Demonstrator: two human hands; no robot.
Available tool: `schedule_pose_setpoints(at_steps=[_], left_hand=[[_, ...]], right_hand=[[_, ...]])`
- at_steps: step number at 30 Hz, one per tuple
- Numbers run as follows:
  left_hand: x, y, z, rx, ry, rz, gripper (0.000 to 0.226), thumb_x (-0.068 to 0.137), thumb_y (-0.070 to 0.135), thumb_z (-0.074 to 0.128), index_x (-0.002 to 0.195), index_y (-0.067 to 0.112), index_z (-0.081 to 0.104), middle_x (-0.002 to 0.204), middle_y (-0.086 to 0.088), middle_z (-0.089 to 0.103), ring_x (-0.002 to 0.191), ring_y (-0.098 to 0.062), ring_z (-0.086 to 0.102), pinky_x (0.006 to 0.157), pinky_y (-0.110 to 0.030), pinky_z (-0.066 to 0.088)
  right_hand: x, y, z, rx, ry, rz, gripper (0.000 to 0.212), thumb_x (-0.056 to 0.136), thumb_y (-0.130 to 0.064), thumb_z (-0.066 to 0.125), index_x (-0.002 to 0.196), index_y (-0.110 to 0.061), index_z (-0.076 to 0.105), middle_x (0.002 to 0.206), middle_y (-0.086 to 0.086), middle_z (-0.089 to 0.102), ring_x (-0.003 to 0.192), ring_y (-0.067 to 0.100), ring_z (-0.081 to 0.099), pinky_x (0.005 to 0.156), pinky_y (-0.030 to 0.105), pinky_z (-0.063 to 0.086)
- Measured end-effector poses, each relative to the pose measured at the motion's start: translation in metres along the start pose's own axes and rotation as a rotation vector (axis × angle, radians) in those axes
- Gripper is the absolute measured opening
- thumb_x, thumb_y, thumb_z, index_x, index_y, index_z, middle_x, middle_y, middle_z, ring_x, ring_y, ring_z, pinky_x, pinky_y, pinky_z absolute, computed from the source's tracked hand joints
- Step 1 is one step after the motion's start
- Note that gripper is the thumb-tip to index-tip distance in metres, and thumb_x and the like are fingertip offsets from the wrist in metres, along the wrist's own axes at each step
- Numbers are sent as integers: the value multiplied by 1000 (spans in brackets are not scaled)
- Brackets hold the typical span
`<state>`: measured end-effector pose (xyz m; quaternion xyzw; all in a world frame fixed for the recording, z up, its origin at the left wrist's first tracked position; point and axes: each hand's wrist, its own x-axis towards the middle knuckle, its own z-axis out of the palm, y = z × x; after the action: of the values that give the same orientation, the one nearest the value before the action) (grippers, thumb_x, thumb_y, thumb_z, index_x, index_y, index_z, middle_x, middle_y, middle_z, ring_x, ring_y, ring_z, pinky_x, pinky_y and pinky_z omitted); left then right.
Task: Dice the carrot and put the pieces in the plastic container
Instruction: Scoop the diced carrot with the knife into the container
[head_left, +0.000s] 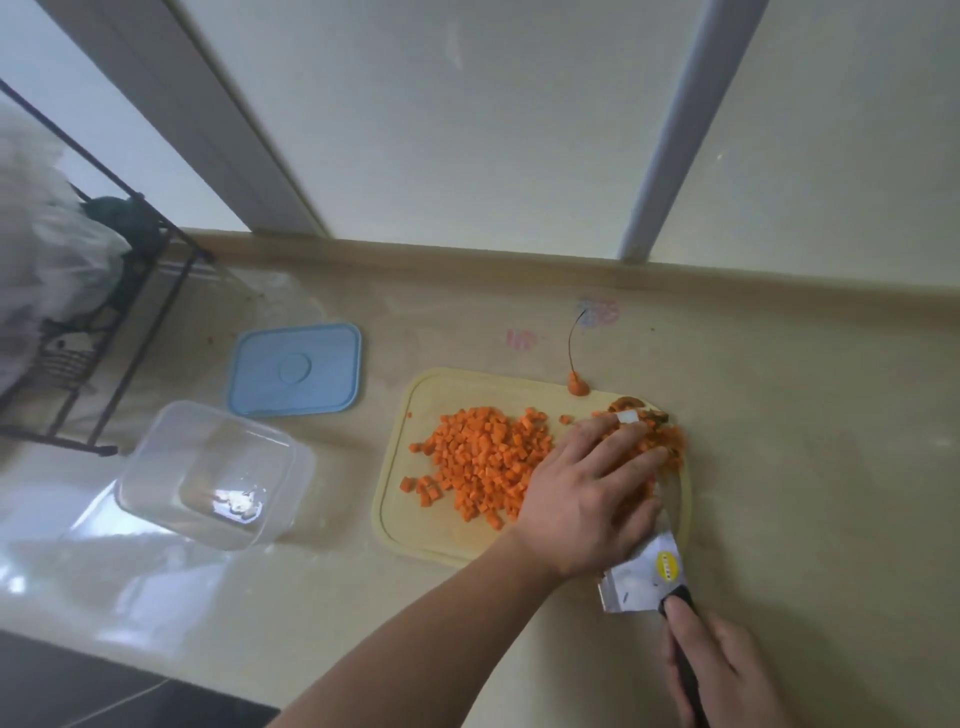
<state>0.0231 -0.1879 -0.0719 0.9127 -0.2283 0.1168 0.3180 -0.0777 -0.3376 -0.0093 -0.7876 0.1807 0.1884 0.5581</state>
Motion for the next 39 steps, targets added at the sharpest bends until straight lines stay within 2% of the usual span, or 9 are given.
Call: schedule_pose_setpoints(at_steps=[2, 4, 6, 8, 10, 18, 24, 30, 39], left_hand=[[1, 0, -4, -3, 17, -10, 39, 93, 33, 65, 128, 16, 69, 137, -6, 61, 131, -34, 51, 108, -43, 43], [3, 2, -11, -10, 47, -27, 38, 93, 33, 65, 126, 15, 70, 137, -6, 61, 129, -34, 51, 108, -42, 42], [7, 3, -21, -26, 86, -45, 36, 92, 30, 68, 125, 14, 71, 135, -7, 62, 127, -34, 52, 108, -41, 42], [10, -1, -33, -35, 120, -64, 36, 91, 27, 70, 123, 13, 71, 133, -8, 63, 126, -34, 52, 109, -40, 41], [10, -8, -48, -19, 148, -94, 36, 90, 27, 71, 123, 13, 72, 133, -9, 63, 125, -34, 53, 111, -37, 39], [-30, -63, -150, 168, 319, -307, 36, 89, 32, 69, 120, 15, 74, 132, -7, 65, 124, -30, 55, 108, -37, 43], [-101, -114, -213, 304, 454, -519, 35, 88, 28, 66, 116, 10, 75, 128, -7, 67, 123, -21, 53, 112, -18, 32], [-136, -144, -222, 313, 504, -673, 38, 89, 33, 61, 119, 13, 75, 130, -5, 67, 124, -22, 54, 109, -23, 37], [-138, -164, -212, 394, 619, -678, 22, 86, 22, 65, 103, 15, 76, 109, -1, 71, 96, -26, 65, 79, -34, 55]], right_hand=[[-1, -9, -4, -3, 7, -62, 42, 93, 0, 55, 51, 4, 55, 31, 9, 40, 32, 27, 39, 36, 7, 28], [0, -13, -6, 63, -9, -75, 49, 91, -27, 58, 57, 8, 56, 33, 14, 44, 31, 18, 44, 40, 0, 31], [-1, -21, 0, 116, -87, -110, 73, 72, -71, 62, 54, 0, 57, 35, 8, 46, 29, 17, 38, 41, 3, 36], [1, -25, 7, 228, -91, -84, 78, 59, -80, 69, 45, -5, 53, 34, 18, 39, 29, 32, 23, 49, 4, 38], [9, -30, 10, 181, -175, -42, 80, 58, -82, 65, 46, -5, 49, 36, 29, 33, 31, 31, 25, 33, 25, 31], [41, -99, 79, -100, -704, -39, 50, 80, -63, 48, 65, -15, 51, 43, 20, 47, 31, 27, 48, 36, 22, 34], [43, -137, 173, -285, -916, -51, 42, 102, -38, 38, 78, -5, 48, 47, 13, 48, 33, 23, 50, 33, 18, 33], [44, -152, 226, -456, -919, -94, 44, 101, -43, 39, 75, -9, 46, 46, 10, 50, 34, 25, 51, 37, 20, 35], [50, -166, 227, -637, -811, -145, 45, 99, -45, 43, 73, -9, 46, 44, 9, 50, 34, 25, 54, 38, 21, 35]])
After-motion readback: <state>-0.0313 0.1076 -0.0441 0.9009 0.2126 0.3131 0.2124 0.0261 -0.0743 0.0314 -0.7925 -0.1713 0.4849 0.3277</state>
